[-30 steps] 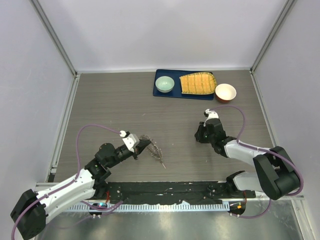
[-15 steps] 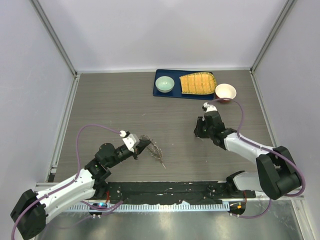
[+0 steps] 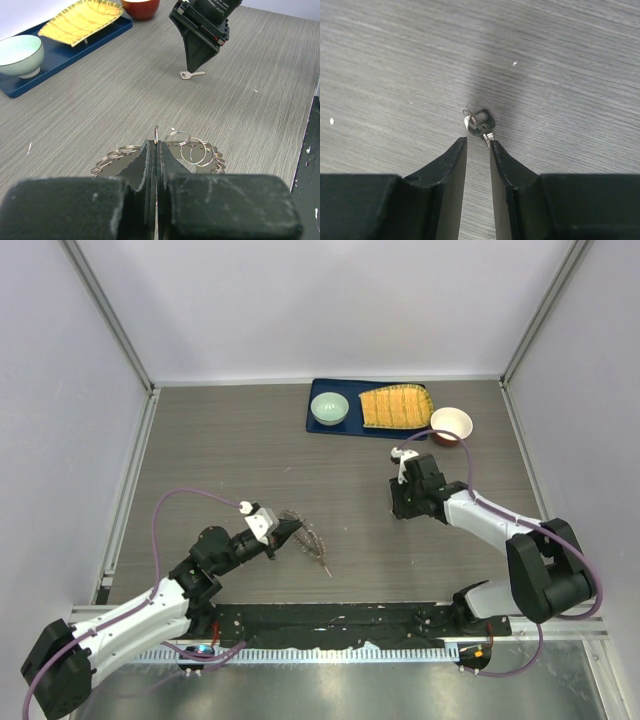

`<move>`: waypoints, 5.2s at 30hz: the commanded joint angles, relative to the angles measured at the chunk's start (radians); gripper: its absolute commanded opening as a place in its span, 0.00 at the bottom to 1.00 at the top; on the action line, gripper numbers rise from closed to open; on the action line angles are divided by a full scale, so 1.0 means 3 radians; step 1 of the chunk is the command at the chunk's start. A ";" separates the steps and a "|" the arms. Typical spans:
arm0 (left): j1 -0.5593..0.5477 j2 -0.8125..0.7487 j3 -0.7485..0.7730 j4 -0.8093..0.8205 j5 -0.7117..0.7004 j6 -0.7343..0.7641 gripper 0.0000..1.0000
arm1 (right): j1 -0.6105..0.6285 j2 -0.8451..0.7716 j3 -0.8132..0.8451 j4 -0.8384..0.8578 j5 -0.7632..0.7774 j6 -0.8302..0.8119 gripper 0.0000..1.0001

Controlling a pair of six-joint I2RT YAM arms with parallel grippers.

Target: Put the keys on the keyring

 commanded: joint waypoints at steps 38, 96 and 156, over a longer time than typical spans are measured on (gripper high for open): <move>0.0007 -0.0018 0.0128 0.0095 0.0053 0.0020 0.00 | -0.0013 0.0109 -0.0027 0.0104 -0.0566 -0.1368 0.29; 0.0007 0.0063 0.0164 0.0054 0.0089 0.0030 0.00 | -0.0008 0.0201 0.0075 0.0386 -0.0392 -0.1403 0.25; 0.0002 0.0017 0.0128 0.0254 0.0600 0.0168 0.01 | 0.1474 -0.0581 0.0852 -0.0892 -0.0167 -0.1597 0.01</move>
